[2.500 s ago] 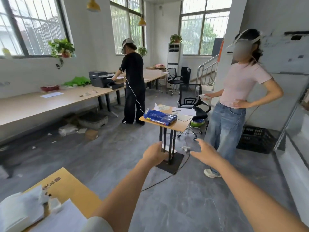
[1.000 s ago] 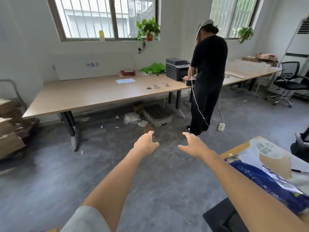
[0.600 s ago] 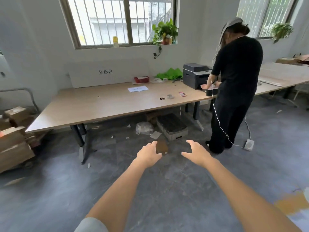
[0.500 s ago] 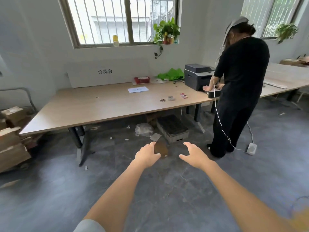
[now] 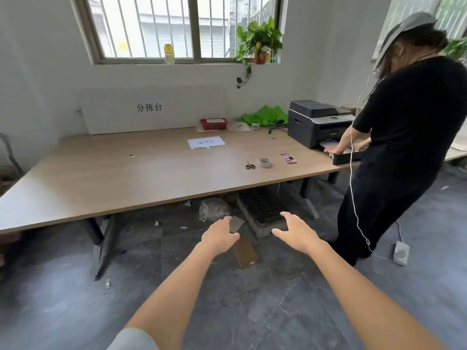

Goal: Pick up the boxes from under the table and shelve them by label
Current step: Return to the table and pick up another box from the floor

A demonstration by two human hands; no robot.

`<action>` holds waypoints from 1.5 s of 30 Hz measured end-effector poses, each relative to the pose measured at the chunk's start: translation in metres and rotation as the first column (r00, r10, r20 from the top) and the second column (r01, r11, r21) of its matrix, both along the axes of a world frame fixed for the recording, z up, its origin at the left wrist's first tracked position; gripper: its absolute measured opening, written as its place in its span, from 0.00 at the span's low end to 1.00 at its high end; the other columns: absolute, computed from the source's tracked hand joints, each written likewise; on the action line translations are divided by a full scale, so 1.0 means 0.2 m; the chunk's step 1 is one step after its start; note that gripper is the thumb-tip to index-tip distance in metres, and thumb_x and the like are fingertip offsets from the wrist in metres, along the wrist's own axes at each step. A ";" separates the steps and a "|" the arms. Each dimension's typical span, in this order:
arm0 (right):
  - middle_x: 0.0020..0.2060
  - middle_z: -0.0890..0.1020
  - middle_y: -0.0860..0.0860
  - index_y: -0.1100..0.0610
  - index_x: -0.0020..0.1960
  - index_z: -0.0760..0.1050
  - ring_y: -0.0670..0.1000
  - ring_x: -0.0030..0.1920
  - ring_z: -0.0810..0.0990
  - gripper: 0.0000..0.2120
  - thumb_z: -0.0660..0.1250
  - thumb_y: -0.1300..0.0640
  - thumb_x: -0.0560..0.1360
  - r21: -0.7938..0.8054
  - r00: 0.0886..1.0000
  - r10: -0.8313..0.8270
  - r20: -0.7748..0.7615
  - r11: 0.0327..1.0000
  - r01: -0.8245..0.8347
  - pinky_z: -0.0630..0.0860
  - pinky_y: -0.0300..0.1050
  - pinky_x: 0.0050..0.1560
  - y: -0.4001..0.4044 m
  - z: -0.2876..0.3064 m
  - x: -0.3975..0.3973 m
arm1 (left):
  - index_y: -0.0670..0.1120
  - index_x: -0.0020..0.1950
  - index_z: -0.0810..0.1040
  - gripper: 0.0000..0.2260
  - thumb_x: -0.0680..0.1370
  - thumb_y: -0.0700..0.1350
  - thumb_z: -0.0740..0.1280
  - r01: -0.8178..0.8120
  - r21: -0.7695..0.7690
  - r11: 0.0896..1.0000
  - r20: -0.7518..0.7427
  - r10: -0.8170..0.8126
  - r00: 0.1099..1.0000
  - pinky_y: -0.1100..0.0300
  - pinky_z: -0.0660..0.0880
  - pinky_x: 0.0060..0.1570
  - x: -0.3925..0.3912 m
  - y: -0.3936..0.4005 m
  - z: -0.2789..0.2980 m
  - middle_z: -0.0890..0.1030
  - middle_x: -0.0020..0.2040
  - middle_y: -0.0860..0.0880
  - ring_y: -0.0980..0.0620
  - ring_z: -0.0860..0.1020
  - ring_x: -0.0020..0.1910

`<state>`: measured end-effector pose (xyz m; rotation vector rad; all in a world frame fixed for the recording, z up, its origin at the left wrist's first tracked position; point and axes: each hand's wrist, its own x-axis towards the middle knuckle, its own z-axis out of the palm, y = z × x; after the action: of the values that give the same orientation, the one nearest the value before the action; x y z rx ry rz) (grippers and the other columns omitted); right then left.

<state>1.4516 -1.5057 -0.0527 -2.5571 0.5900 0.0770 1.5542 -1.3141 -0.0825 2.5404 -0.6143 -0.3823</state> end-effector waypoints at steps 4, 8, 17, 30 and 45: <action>0.72 0.66 0.54 0.53 0.76 0.55 0.57 0.69 0.69 0.34 0.63 0.44 0.75 0.041 1.000 -0.004 0.013 0.999 0.003 0.70 0.55 0.63 -0.13 -0.02 0.29 | 0.49 0.75 0.58 0.27 0.77 0.51 0.62 0.017 0.032 0.999 -0.035 -0.016 0.999 0.51 0.76 0.55 0.25 -0.16 -0.06 0.69 0.72 0.46 0.44 0.76 0.60; 0.72 0.66 0.54 0.53 0.76 0.55 0.57 0.69 0.69 0.34 0.64 0.45 0.75 0.066 1.000 0.011 -0.015 0.998 -0.010 0.70 0.55 0.65 -0.33 -0.09 0.57 | 0.49 0.75 0.58 0.28 0.77 0.50 0.62 0.027 0.039 0.999 -0.021 -0.027 0.999 0.52 0.73 0.59 0.52 -0.34 -0.13 0.69 0.73 0.47 0.45 0.72 0.67; 0.73 0.65 0.52 0.52 0.76 0.54 0.56 0.70 0.68 0.35 0.64 0.46 0.75 0.129 0.991 0.105 -0.078 0.987 -0.094 0.70 0.54 0.65 -0.93 -0.33 1.40 | 0.49 0.76 0.58 0.28 0.77 0.49 0.61 -0.045 0.071 0.996 -0.034 0.047 0.998 0.51 0.70 0.64 1.28 -0.87 -0.31 0.69 0.73 0.47 0.46 0.70 0.69; 0.75 0.63 0.51 0.51 0.77 0.53 0.55 0.73 0.65 0.34 0.61 0.44 0.76 0.086 0.906 0.245 -0.345 0.970 -0.229 0.68 0.54 0.68 -1.33 -1.03 2.20 | 0.51 0.76 0.58 0.28 0.76 0.50 0.59 -0.106 0.205 0.973 -0.248 0.156 0.956 0.48 0.74 0.60 1.98 -1.24 -1.00 0.69 0.72 0.47 0.45 0.71 0.67; 0.71 0.68 0.60 0.59 0.75 0.59 0.59 0.69 0.69 0.33 0.67 0.51 0.74 0.281 0.898 0.179 -0.401 0.957 -0.065 0.69 0.50 0.67 -1.27 -3.33 2.53 | 0.45 0.75 0.59 0.29 0.77 0.47 0.65 -0.082 0.189 0.979 -0.428 0.157 0.890 0.52 0.68 0.66 2.28 -1.35 -3.23 0.67 0.73 0.41 0.43 0.69 0.70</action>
<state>1.9566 -1.7603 -0.7180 -2.3192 0.5301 0.7244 2.0094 -1.5851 -0.7280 2.5016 -0.2573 -0.9677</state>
